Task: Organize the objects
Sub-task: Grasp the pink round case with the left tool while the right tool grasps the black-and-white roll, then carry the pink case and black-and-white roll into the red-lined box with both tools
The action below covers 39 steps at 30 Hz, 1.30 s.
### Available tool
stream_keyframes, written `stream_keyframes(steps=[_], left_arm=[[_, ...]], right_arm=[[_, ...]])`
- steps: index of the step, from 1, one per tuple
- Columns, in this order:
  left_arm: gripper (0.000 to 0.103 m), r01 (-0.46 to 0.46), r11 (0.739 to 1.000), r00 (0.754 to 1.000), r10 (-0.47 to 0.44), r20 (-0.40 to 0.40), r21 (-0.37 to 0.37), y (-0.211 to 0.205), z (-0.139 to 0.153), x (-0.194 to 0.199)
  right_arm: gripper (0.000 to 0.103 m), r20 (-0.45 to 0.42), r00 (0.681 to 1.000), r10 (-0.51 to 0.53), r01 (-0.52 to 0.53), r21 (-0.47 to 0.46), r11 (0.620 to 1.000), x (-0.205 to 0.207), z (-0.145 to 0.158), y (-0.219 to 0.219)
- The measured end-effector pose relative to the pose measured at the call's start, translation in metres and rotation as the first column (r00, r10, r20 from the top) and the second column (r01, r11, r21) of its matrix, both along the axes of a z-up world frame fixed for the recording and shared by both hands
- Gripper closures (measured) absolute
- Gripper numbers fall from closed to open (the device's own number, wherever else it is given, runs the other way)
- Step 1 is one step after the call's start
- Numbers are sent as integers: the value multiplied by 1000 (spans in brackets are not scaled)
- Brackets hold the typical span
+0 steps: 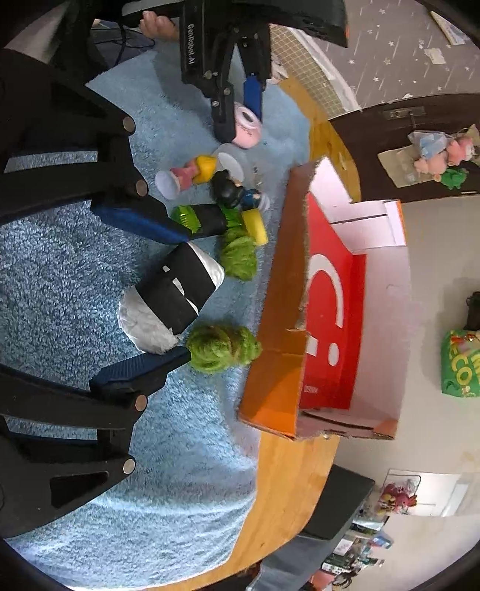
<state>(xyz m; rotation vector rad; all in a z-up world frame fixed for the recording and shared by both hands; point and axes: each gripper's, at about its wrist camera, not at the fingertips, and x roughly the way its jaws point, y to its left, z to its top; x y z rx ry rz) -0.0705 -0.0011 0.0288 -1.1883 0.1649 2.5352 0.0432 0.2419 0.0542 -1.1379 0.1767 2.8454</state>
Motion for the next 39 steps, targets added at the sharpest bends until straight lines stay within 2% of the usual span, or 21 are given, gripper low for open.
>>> stream_keyframes(steps=[10,20,25,31,35,39], left_arm=[[48,-19,999,998,21,-57,29,-8,25,1],[48,-21,999,996,25,-84,38,-9,37,1],[48,-18,998,992,24,-128,53,-10,58,-4],[48,4,997,981,10,-191,76,-4,92,-26],[48,10,999,977,0,-211,44,5,104,-49],[48,8,1000,979,-7,-205,3,13,104,-75]], right_arm=[[47,-74,997,-7,8,9,1000,9,34,4],[47,-85,996,-20,21,13,1000,7,40,8],[47,-109,994,-14,18,32,999,2,54,11],[47,-130,992,-4,11,53,999,-26,82,22],[47,-112,994,-13,19,48,999,-57,93,38],[47,-62,998,-10,13,53,999,-87,91,49]])
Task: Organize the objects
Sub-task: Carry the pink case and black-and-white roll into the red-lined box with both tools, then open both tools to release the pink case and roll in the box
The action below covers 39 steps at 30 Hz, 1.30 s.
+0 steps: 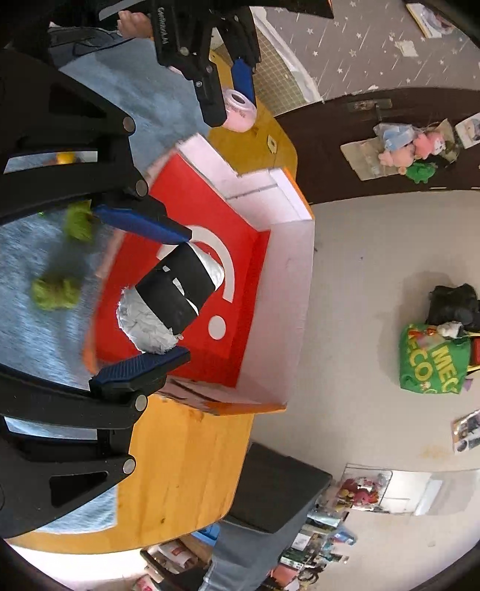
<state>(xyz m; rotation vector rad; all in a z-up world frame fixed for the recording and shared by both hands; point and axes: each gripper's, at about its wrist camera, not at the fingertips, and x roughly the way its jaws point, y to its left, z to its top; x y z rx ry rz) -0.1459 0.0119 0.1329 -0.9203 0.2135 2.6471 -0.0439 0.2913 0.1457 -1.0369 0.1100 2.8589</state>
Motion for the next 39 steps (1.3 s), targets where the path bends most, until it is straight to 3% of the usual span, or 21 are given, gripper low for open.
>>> stream_keyframes(steps=[11,25,39], left_arm=[[48,32,993,995,-20,100,-118,24,-34,-58],[48,87,961,965,-15,262,-263,34,-94,-87],[48,113,953,954,-26,298,-280,31,-94,-88]], right_arm=[[47,197,980,1,-2,6,1000,-54,-39,19],[47,379,925,19,-26,16,1000,-72,-79,24],[47,409,912,37,-51,24,998,-58,-84,22]])
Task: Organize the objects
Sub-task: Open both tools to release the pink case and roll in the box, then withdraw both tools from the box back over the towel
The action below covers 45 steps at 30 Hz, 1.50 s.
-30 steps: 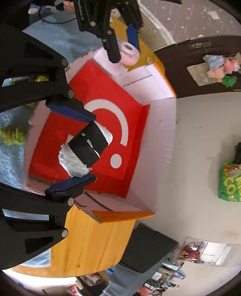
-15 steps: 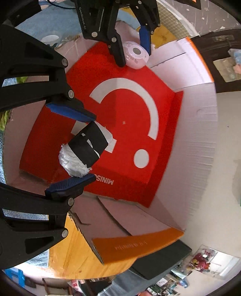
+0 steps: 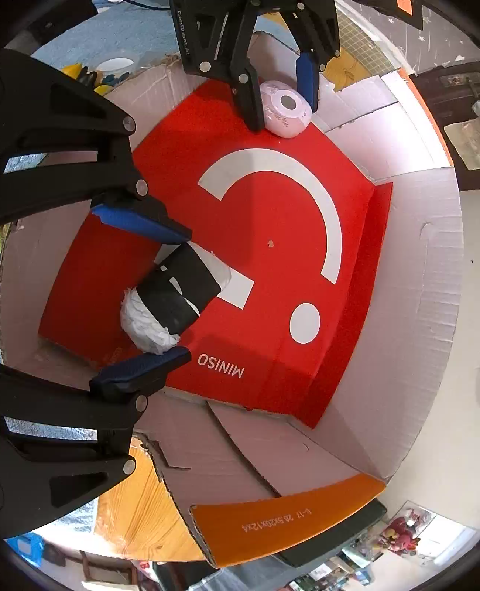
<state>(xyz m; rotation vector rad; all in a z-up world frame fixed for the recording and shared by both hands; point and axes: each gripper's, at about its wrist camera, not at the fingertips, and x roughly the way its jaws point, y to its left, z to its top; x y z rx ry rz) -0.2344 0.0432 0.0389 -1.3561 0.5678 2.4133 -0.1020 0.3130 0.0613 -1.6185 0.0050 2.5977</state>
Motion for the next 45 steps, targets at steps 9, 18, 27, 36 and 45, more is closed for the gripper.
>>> stream_keyframes(steps=[9,18,27,36,45], left_arm=[[48,-1,1000,1000,1,-1,9,-2,2,5],[38,-14,999,1000,15,-17,43,-5,10,14],[32,-9,996,1000,11,-21,87,-16,19,9],[31,-3,995,999,6,-32,100,-13,22,8],[20,-24,985,996,39,-86,168,-13,38,16]], right_arm=[[35,-5,1000,-10,10,26,1000,11,-1,-5],[29,-16,1000,-13,14,18,1000,27,1,-8],[25,-34,999,-23,23,-10,1000,46,7,-9],[25,-36,999,-26,26,-17,1000,63,10,-15],[13,-95,995,-31,28,-31,999,87,28,-22]])
